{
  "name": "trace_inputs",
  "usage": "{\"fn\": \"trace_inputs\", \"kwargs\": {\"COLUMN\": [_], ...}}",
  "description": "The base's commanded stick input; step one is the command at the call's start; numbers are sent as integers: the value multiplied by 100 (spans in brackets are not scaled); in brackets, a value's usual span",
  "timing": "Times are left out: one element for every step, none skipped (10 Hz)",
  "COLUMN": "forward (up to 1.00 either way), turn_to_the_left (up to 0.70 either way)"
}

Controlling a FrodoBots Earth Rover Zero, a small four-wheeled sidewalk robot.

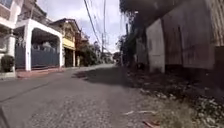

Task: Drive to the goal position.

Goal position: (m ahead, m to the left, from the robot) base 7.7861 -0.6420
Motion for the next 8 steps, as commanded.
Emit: {"fn": "trace_inputs", "kwargs": {"forward": [70,70,70,70,70,70,70,70], "turn_to_the_left": [0,0,0,0,0,1,2,1]}}
